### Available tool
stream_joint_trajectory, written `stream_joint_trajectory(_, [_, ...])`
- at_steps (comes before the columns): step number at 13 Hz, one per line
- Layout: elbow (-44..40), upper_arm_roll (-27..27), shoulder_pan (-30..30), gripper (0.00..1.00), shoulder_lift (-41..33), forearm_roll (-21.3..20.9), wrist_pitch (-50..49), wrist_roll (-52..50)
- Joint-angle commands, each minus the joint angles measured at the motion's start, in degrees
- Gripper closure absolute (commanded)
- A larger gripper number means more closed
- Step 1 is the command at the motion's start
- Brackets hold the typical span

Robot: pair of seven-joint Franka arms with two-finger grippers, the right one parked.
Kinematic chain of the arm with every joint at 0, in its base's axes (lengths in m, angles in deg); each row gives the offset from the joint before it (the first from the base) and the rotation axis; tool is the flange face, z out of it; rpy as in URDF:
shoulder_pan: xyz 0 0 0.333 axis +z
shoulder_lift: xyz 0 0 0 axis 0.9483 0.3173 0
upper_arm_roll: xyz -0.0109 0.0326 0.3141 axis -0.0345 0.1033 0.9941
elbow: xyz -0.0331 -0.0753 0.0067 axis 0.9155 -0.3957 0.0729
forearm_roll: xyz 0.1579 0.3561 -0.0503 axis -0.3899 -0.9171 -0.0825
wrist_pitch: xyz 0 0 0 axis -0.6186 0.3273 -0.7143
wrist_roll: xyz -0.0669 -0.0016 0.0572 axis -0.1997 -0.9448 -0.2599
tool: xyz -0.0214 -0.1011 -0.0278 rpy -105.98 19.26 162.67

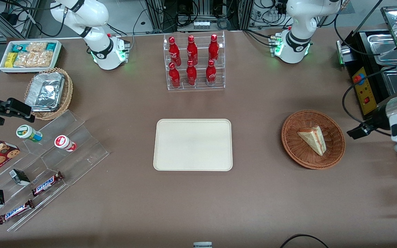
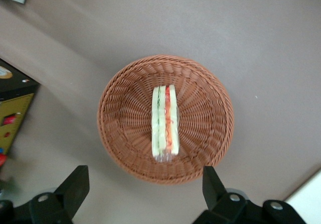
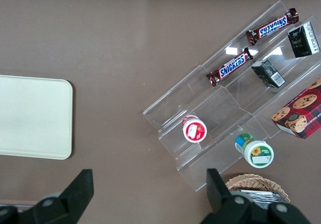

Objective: Place sandwich from basket to tray
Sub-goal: 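Move the left gripper down over the wrapped sandwich in the wicker basket, then lower the left gripper and close it on the wrapped sandwich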

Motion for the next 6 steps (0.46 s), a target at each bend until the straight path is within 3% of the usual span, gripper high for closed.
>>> stream_joint_trajectory(1, [9.7, -0.5, -0.2, 0.0, -0.6, -0.9, 10.5, -9.3])
stream_joint_trajectory(6, [23.0, -0.5, -1.1, 0.0, 0.2, -1.6, 28.3, -16.1])
